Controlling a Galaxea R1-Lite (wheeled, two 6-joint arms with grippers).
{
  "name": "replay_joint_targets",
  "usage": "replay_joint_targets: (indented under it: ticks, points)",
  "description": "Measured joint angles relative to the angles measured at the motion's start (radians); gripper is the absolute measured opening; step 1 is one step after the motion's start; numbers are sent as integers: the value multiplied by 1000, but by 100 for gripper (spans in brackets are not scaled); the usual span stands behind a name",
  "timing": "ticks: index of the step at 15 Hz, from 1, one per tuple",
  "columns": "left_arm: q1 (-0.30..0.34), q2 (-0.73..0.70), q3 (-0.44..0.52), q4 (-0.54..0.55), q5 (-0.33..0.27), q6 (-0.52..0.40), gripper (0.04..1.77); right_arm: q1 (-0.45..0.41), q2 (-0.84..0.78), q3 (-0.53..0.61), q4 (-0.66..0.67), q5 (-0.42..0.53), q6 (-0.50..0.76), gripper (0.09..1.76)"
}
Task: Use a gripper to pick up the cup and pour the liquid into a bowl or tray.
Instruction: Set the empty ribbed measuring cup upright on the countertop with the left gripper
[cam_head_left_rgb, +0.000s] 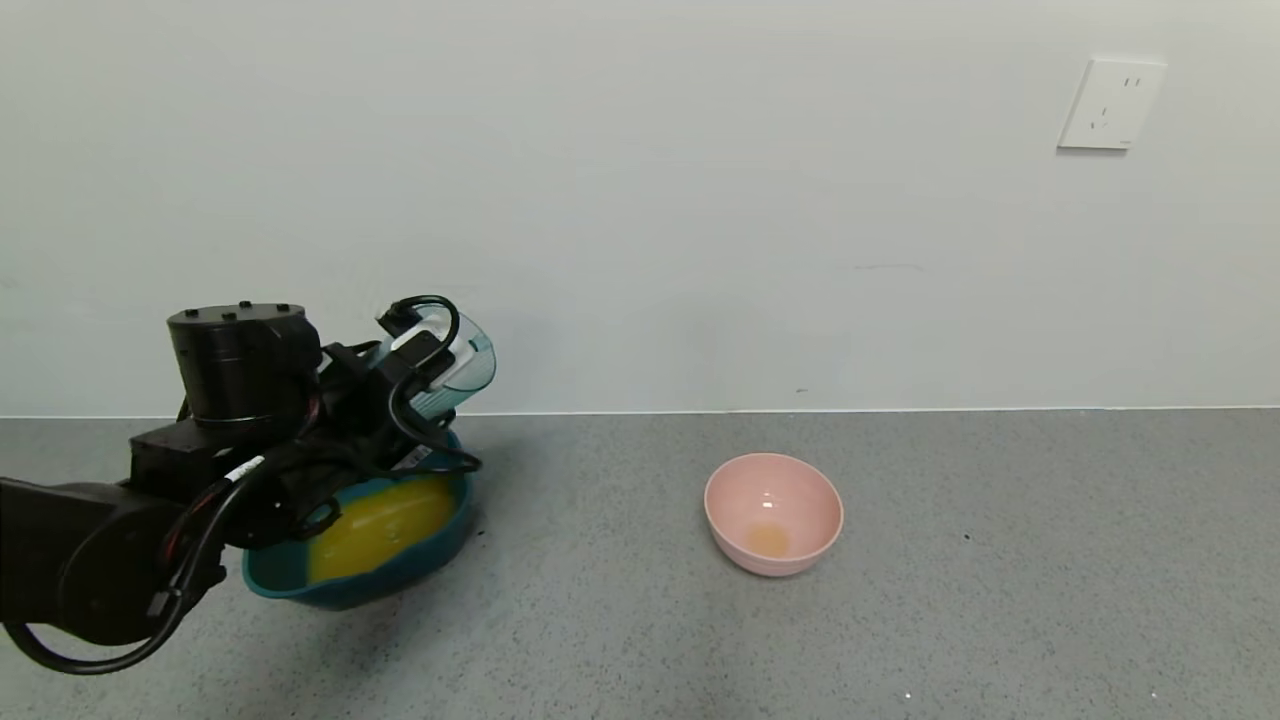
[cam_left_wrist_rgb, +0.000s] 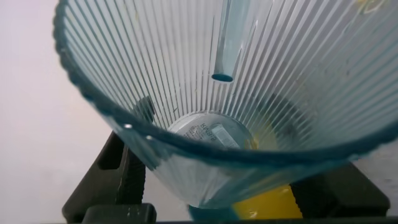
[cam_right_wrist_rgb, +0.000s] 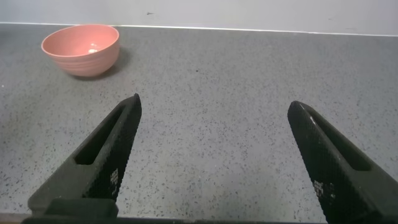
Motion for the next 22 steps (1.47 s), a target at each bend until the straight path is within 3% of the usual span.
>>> replay_joint_targets:
  ticks: [4,7,11,16,19,22]
  points:
    - [-65,2,-54,64,-63,-149,128,0,0,0,0,0,0,171]
    - [-111,5,-66,107,-83,-318,128,0,0,0,0,0,0,171]
    - [-171,4,-67,110,-185,-537,128,0,0,0,0,0,0,171]
    - [-192,5,-33,99,-277,-699,128,0,0,0,0,0,0,171]
    - [-195,36,4,-8,-307,-726,128,0,0,0,0,0,0,171]
    - [-193,126,58,-248,-306,-734,128,0,0,0,0,0,0,171]
